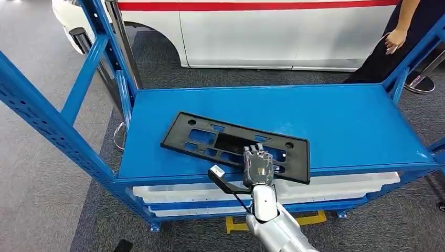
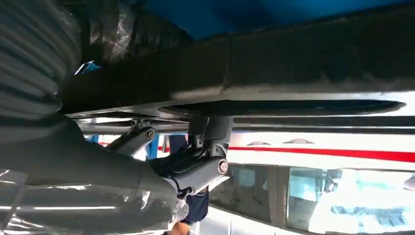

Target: Take the parts from the cabinet and place them on the table.

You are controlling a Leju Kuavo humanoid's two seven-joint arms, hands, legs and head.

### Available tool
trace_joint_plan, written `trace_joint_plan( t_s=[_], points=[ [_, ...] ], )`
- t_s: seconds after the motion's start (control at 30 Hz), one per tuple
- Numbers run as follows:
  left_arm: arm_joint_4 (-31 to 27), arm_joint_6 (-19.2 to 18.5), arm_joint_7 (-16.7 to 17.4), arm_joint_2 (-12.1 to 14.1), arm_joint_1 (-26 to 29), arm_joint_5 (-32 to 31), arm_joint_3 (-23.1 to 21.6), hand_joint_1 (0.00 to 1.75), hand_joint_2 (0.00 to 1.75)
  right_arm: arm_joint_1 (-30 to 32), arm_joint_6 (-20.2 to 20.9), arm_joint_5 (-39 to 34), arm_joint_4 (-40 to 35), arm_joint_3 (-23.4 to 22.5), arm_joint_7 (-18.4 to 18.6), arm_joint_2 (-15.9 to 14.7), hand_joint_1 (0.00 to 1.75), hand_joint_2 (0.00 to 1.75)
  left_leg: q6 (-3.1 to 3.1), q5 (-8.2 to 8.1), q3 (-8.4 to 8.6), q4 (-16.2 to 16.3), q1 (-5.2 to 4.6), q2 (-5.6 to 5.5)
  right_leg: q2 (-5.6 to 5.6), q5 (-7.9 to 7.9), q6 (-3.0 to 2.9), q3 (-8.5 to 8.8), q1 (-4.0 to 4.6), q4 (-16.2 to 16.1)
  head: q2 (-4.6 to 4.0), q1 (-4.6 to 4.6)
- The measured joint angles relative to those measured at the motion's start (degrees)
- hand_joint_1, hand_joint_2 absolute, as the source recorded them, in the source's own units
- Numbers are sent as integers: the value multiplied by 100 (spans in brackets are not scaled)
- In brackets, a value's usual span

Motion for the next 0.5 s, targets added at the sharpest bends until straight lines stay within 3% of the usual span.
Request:
trace_joint_plan(
  t_s=[0.07,0.1,0.13,0.2,0.27,0.3,0.33,0.43,0.47,0.5],
  points=[
    [0,-13,-4,-2,-3,-2,2,0,0,-2,-2,-2,0,-24,-4,-2,175,175,-8,-6,29,0,-16,-15,0,505,-78,454,19,-891,0,-2],
    [0,-15,-11,-9,-4,-2,4,0,0,-6,-4,-7,0,-28,-4,-2,175,175,-14,-9,40,0,-20,-18,0,723,-154,728,59,-1432,0,0],
    [0,-17,-17,-48,-4,-2,4,0,0,-16,-7,-9,0,-35,-2,-11,175,175,-31,-18,35,4,-25,-16,-11,656,-227,837,89,-1677,0,-6],
    [0,-17,-17,-42,-12,-4,9,0,0,-11,-7,-9,2,-37,-7,-11,175,175,-104,-19,18,11,-22,-17,-24,701,-223,820,117,-1702,0,-6],
    [0,-17,-20,-46,-16,-9,9,0,0,-23,-11,-9,0,-37,-11,-11,175,175,-181,4,53,-45,-20,-15,-20,725,-259,834,121,-1756,0,-4],
    [0,-15,-17,-39,-17,-9,9,0,0,-24,-15,-9,0,-37,-11,0,175,175,-193,-49,43,1,0,-23,-37,797,-263,914,27,-1878,0,0],
    [0,-17,-22,-48,-14,-9,9,0,0,-17,-13,-13,2,-39,-11,7,175,175,-220,-193,-26,167,-15,-22,-44,820,-307,944,34,-1944,0,-7],
    [0,-17,-20,-35,-4,-15,9,0,0,2,-13,-20,9,-61,-6,7,175,175,-296,-819,-589,1386,17,-21,-60,840,-335,908,35,-1946,0,-11],
    [0,-17,-17,-33,3,-15,9,0,0,6,-13,-20,13,-66,-6,7,175,175,-319,-868,-707,1649,20,-20,-57,840,-335,903,34,-1937,0,-13],
    [0,-17,-17,-33,8,-17,9,0,0,7,-15,-20,20,-76,-6,4,175,175,-335,-755,-682,1602,32,-18,-51,835,-328,903,29,-1922,0,-13]
  ],
)
